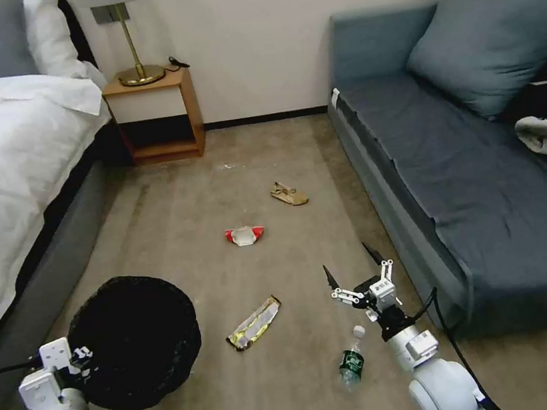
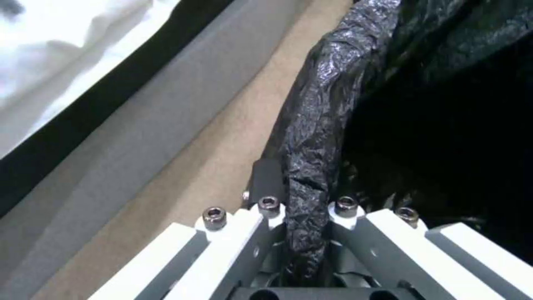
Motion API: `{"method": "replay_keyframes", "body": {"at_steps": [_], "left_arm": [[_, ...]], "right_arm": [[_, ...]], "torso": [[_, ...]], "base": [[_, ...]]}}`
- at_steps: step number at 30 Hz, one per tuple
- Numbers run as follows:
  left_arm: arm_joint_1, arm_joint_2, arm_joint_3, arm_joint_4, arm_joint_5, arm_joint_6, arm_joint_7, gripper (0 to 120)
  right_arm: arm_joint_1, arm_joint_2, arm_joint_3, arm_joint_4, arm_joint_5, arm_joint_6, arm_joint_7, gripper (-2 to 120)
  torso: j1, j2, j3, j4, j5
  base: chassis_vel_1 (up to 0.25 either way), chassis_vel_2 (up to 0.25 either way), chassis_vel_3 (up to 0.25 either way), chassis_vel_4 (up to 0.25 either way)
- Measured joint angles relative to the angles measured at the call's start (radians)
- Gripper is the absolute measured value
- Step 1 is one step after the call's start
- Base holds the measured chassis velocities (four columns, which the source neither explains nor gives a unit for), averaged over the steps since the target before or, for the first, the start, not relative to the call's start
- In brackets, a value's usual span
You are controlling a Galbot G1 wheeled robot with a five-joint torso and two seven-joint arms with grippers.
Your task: Pick up the trash bin, then pick up the garbage on the floor and place it into the trash bin.
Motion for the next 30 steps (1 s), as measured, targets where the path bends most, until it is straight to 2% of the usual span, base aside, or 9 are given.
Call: {"method": "replay_keyframes", "body": {"at_steps": [3,6,7,11,12,13,15,21,30], "left_arm": [[-0.001,0.0,-0.001,0.004,0.0,-0.004,0.0,3],[-0.002,0.001,-0.002,0.008,0.0,-0.012,0.0,3],[-0.002,0.001,-0.002,0.008,0.0,-0.012,0.0,3],[-0.006,-0.001,-0.003,0.013,0.0,-0.022,-0.002,3],[-0.006,-0.001,-0.003,0.013,0.0,-0.022,-0.002,3],[-0.007,-0.003,-0.003,0.015,0.0,-0.026,-0.004,3],[-0.006,-0.005,-0.002,0.015,0.002,-0.03,-0.007,3],[-0.002,-0.008,-0.002,0.015,0.003,-0.033,-0.008,3],[0.0,-0.008,-0.006,0.02,0.002,-0.056,-0.01,3]], "right_arm": [[-0.005,-0.031,-0.033,0.025,0.028,-0.11,0.067,100],[-0.003,-0.109,-0.109,0.089,0.226,-0.416,0.182,100],[-0.003,-0.109,-0.109,0.089,0.226,-0.416,0.182,100],[0.054,-0.191,-0.19,0.102,0.568,-0.753,0.237,100],[0.054,-0.191,-0.19,0.102,0.568,-0.753,0.237,100],[0.08,-0.197,-0.205,0.074,0.623,-0.829,0.237,100],[0.123,-0.191,-0.238,0.005,0.678,-0.908,0.25,100],[0.186,-0.145,-0.272,-0.1,0.699,-0.975,0.3,100],[0.244,-0.083,-0.273,-0.217,0.642,-1.001,0.321,100]], "torso": [[0.0,0.0,0.0,0.0001,0.0001],[0.0,0.0,0.0,0.0,0.0],[0.0,0.0,0.0,0.0,0.0],[0.0,0.0,0.0,-0.0003,0.0],[0.0,0.0,0.0,-0.0003,0.0],[0.0,0.0,0.0,-0.0001,-0.0002],[0.0,0.0,0.0,-0.0001,0.0002],[0.0,0.0,0.0,0.0,0.0001],[0.0,0.0,0.0,0.0,0.0]], "base": [[0.078,-0.044,-0.056,0.059],[0.039,-0.028,-0.03,0.021],[0.0,0.0,0.0,0.0],[0.0,0.0,0.0,0.0],[0.0,0.0,0.0,0.0],[0.0,0.0,0.0,0.0],[0.0,0.0,0.0,0.0],[0.0,0.0,0.0,0.0],[0.0,0.0,0.0,0.0]]}}
